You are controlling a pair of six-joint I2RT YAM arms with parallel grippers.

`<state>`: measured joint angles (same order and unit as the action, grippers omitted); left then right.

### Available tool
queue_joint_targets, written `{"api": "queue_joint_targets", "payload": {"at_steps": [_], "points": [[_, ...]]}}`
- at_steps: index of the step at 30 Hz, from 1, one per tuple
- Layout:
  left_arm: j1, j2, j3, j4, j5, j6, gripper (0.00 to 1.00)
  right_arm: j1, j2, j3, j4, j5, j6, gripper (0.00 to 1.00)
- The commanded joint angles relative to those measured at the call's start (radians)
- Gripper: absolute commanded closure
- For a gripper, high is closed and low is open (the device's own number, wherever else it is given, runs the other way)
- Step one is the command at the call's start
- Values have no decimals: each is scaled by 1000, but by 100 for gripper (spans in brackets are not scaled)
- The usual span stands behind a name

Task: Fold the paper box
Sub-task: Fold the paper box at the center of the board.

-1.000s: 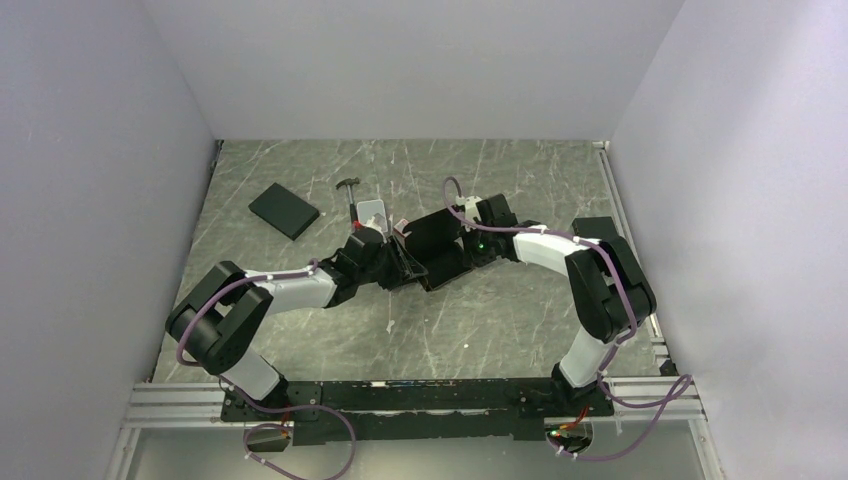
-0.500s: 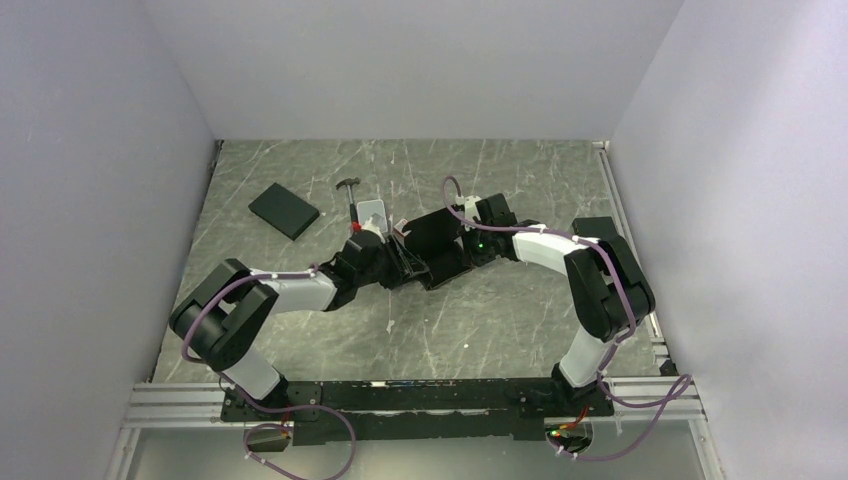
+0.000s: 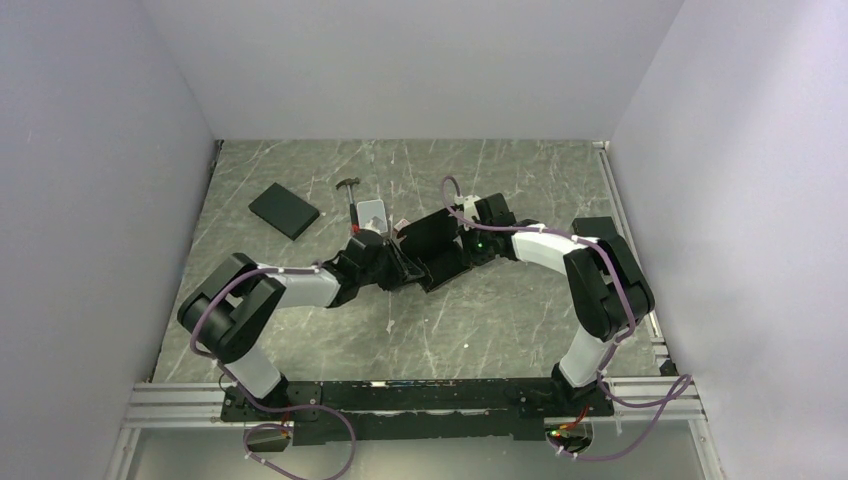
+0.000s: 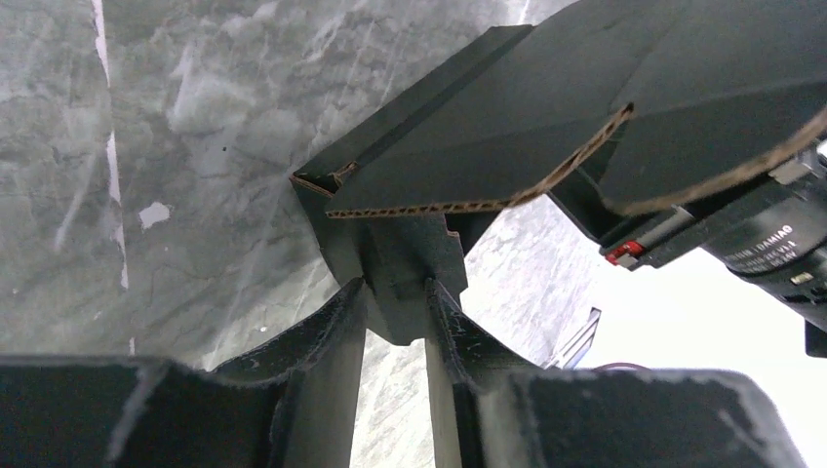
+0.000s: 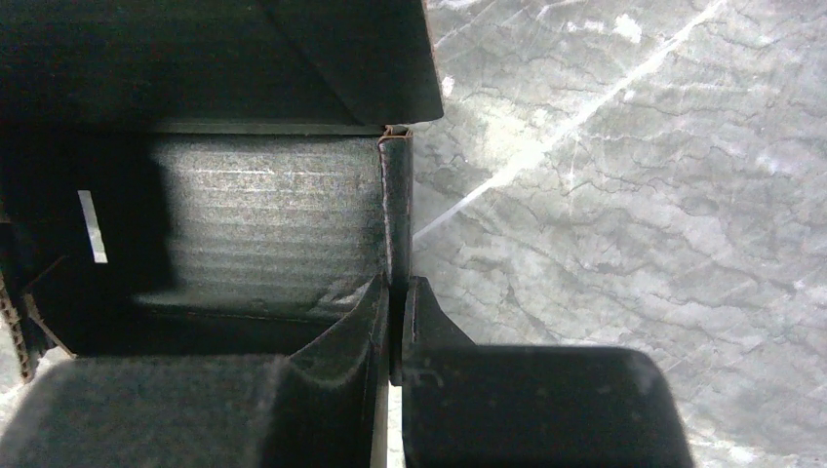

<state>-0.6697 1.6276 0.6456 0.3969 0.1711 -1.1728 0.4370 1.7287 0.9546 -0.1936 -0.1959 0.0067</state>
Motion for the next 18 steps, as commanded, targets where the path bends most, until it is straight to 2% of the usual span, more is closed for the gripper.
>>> {"api": "queue_joint_targets", "payload": {"at_steps": [1,18], "points": [[4,33,92,-108,-9,9,67,18,-1,30,-5,-25,-8,100],[-41,210,378,-558,-68,87,69,28,-22,32,-9,-49,-8,100]]}}
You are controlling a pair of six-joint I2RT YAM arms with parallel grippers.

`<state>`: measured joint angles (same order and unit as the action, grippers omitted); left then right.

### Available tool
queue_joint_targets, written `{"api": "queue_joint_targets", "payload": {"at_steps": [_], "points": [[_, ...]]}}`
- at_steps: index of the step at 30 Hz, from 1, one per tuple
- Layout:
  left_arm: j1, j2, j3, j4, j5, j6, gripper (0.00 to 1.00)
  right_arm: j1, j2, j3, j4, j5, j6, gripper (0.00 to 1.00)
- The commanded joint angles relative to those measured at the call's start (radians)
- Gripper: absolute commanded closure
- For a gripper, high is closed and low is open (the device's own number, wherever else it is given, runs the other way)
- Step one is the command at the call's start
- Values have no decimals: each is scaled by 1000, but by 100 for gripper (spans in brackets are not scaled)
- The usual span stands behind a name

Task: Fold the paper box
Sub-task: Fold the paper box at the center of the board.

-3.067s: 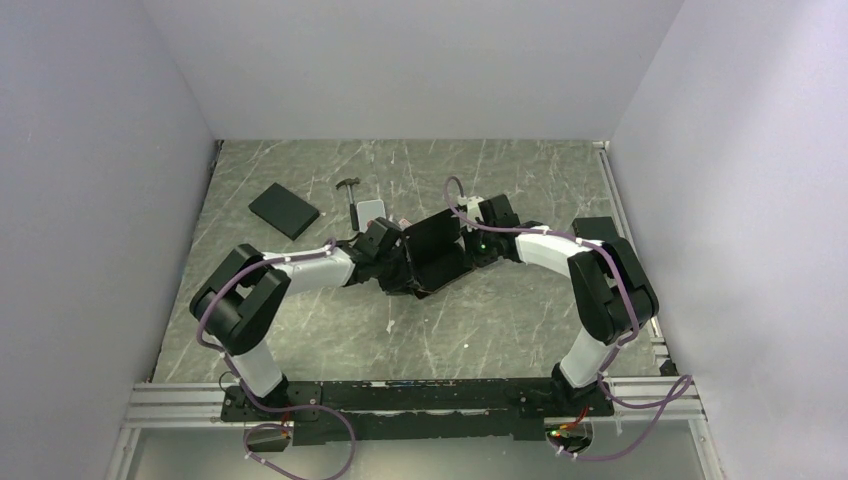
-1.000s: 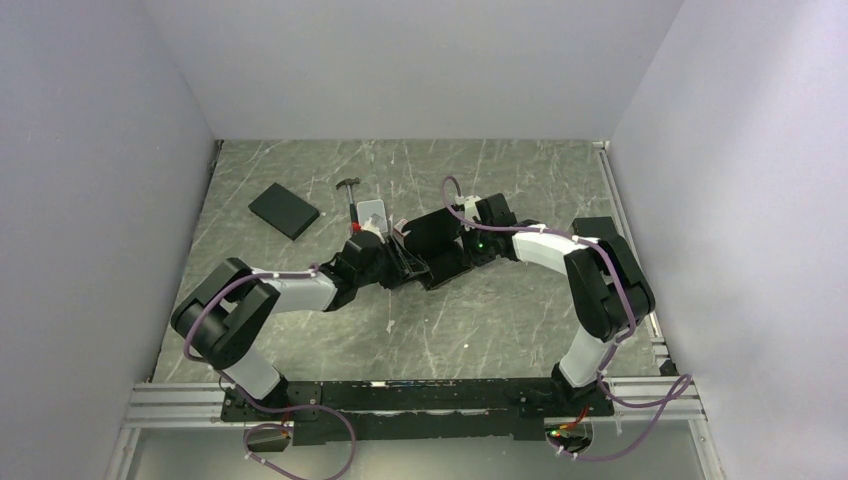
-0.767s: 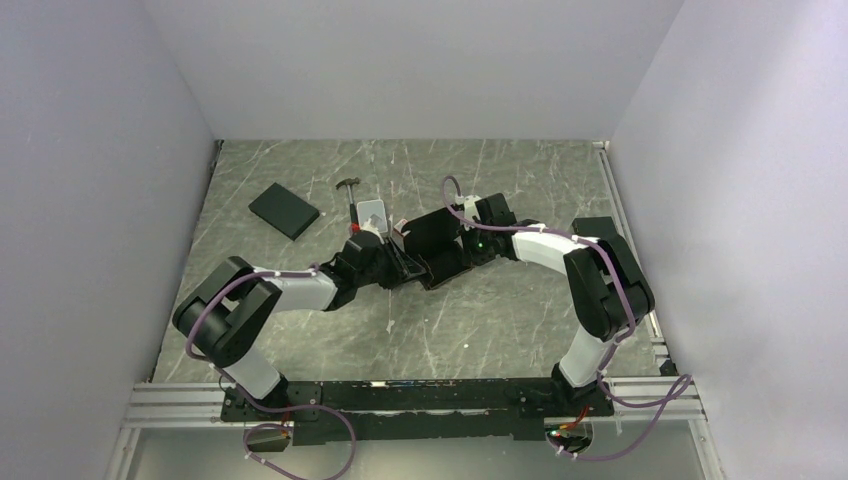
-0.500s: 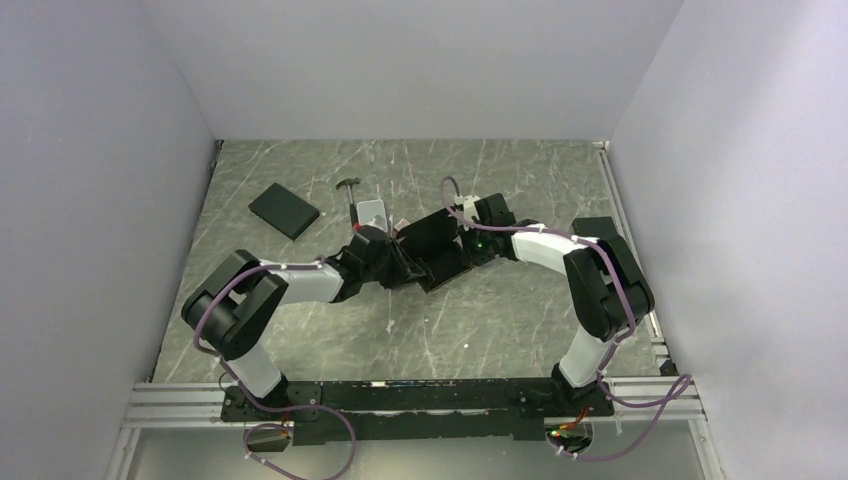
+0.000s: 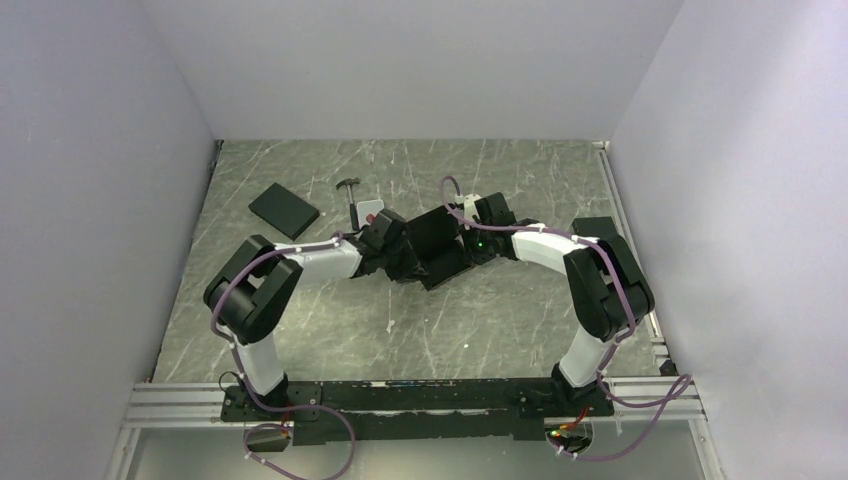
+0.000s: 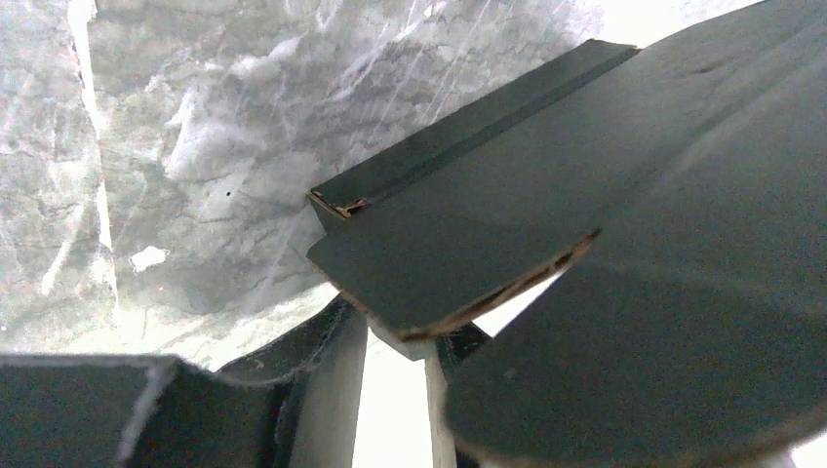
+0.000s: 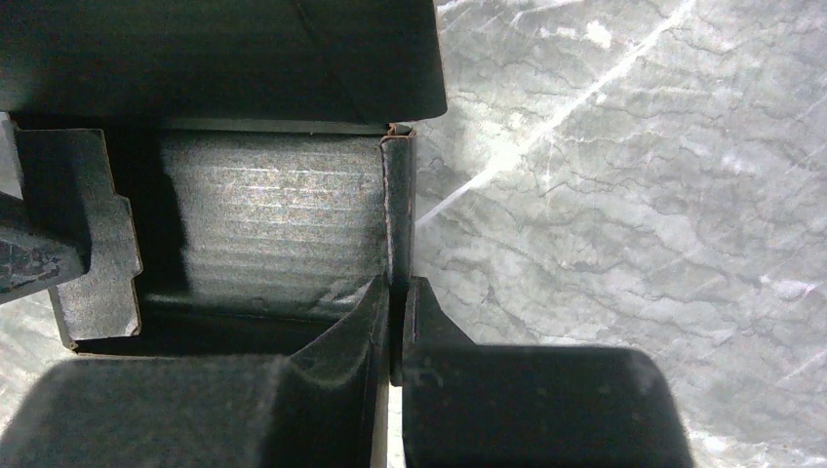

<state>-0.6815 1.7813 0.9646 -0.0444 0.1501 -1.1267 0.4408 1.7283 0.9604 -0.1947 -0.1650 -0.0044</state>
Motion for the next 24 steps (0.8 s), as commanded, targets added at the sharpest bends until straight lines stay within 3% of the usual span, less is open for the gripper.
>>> {"api": "queue_joint_targets", "payload": {"at_steps": [1,7,17,20,24], "points": [[-33,62,76,-148,-58,49,68,23,-21,26,-8,-80,3,100],[-54,119,199,-339,-97,98,61,27,-22,27,-8,-82,3,100],[-72,162,263,-393,-105,143,63,28,-26,28,-7,-84,3,100],[-73,172,272,-394,-100,151,69,28,-26,28,-8,-86,3,100],[-72,183,286,-393,-86,170,92,33,-29,29,-9,-88,3,100]]}}
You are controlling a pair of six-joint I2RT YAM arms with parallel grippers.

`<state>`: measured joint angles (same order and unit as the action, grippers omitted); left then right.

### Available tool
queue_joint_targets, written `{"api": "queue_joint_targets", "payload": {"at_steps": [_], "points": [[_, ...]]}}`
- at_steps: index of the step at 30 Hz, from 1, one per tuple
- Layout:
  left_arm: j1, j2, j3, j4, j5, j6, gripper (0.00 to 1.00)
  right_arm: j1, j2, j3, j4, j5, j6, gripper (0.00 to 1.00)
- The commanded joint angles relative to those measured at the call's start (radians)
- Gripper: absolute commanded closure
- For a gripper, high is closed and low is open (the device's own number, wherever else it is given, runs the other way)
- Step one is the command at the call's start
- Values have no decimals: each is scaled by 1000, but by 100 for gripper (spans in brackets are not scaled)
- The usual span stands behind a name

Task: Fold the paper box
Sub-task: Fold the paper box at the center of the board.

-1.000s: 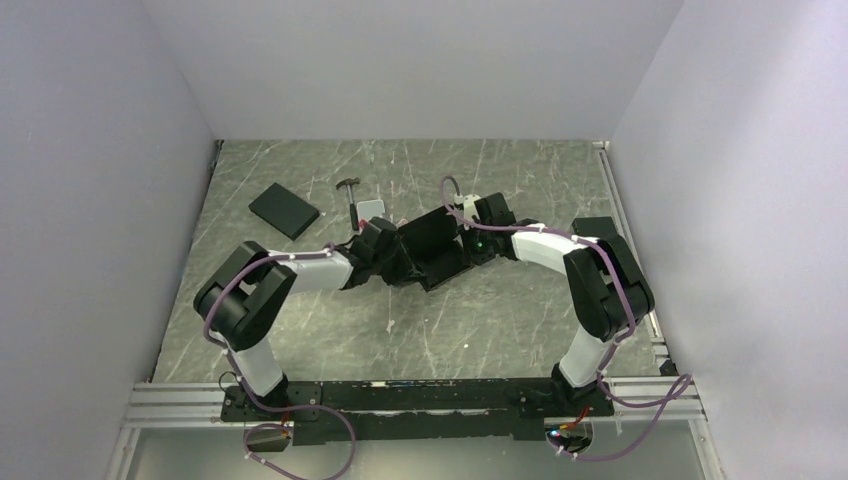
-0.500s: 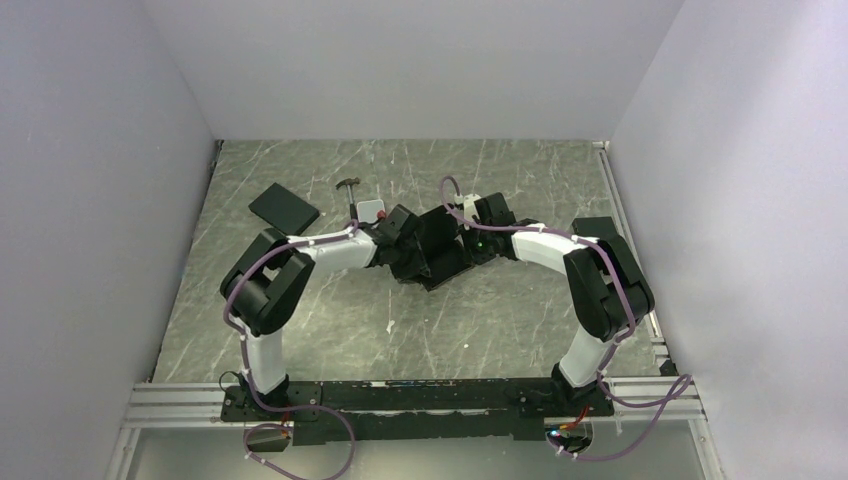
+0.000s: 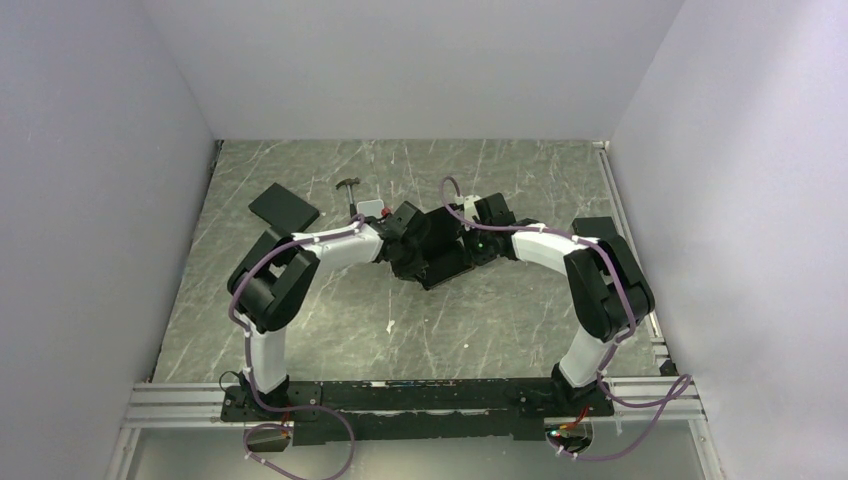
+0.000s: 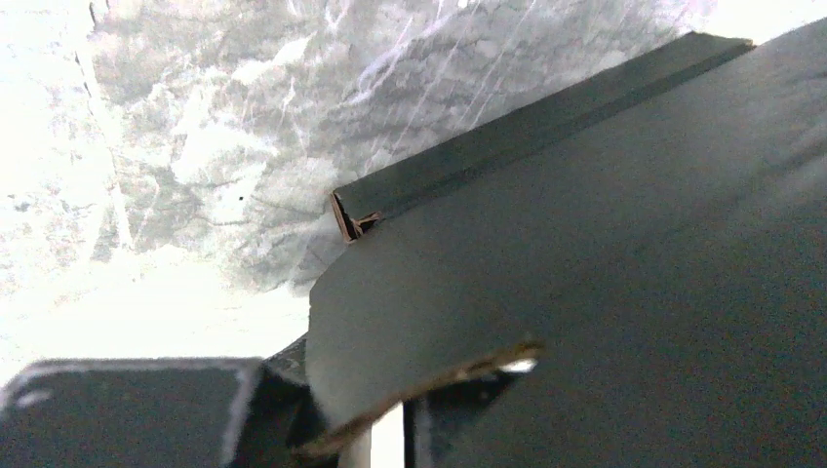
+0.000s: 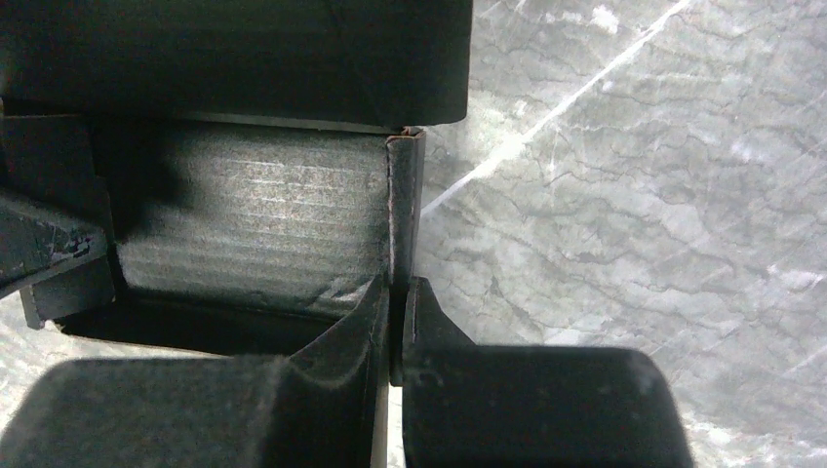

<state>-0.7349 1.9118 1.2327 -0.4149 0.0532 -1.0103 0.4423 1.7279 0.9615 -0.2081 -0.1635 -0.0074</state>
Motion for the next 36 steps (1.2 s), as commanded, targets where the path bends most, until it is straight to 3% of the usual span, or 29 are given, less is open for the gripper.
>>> {"api": "queue_joint_targets", "payload": {"at_steps": [1,9,14,17,33,36], "points": [[-18,54,20,-21,14,60,97,34,-32,27,4,-88,6,100],[-18,24,-1,-18,-38,79,100,66,-141,-29,78,-144,84,100],[14,32,-59,82,74,-91,99,149,-184,-53,128,-53,93,100],[17,40,-42,63,104,-159,97,180,-183,-55,134,-2,89,100],[-3,-27,15,-123,-154,-118,100,340,-246,61,80,190,25,100],[-3,-49,-1,-93,-135,-111,87,327,-243,45,94,196,28,100]]}}
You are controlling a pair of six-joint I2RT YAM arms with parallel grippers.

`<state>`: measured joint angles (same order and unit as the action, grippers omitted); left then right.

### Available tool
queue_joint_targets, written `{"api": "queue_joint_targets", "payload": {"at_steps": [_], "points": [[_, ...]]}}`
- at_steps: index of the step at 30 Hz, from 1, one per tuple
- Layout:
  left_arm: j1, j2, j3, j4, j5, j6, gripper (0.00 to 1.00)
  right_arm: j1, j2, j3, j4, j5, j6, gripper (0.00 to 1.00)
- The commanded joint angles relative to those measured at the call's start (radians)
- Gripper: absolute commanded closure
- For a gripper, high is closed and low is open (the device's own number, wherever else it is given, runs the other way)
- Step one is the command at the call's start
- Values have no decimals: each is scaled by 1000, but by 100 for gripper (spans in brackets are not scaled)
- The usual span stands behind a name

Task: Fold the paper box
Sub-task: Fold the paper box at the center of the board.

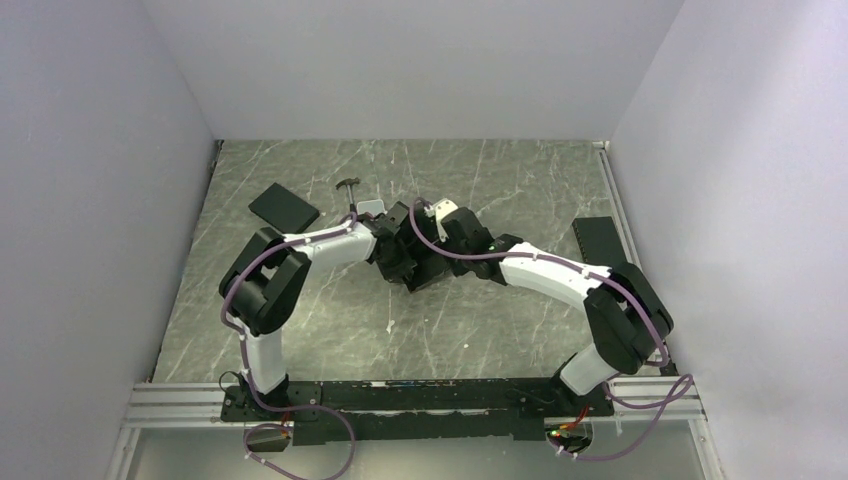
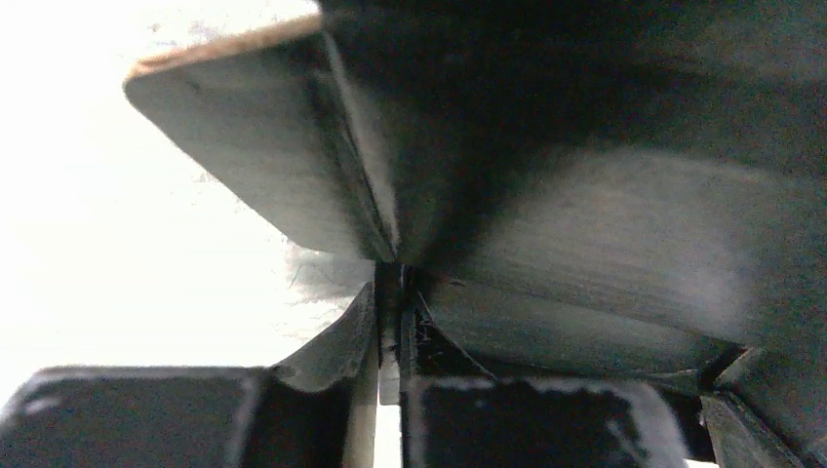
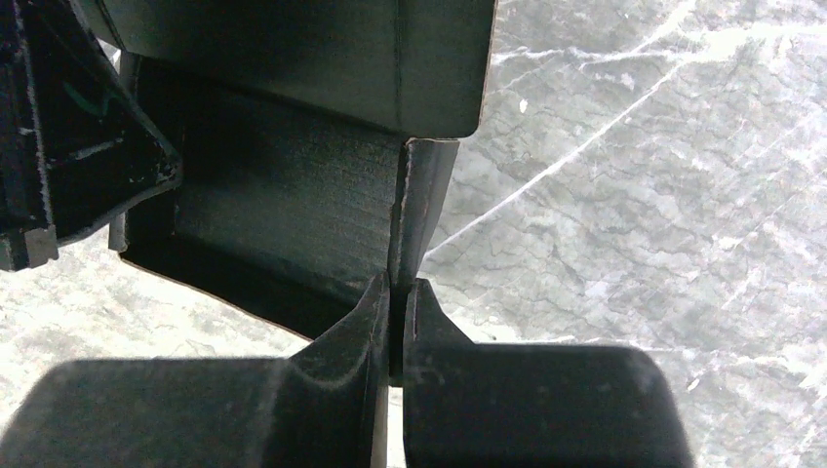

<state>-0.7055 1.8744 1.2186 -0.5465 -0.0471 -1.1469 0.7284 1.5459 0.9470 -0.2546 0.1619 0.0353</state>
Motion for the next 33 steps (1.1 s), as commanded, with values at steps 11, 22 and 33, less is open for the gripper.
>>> {"api": "queue_joint_targets", "payload": {"at_steps": [11,22,33], "points": [[-32,-153,-96,143,-26,48,59,-30,-27,42,147,-155,-3,100],[-30,-242,-184,220,-4,78,50,-59,4,42,143,-157,7,100],[-30,-346,-259,295,38,151,29,-136,38,41,126,-246,41,100]]}}
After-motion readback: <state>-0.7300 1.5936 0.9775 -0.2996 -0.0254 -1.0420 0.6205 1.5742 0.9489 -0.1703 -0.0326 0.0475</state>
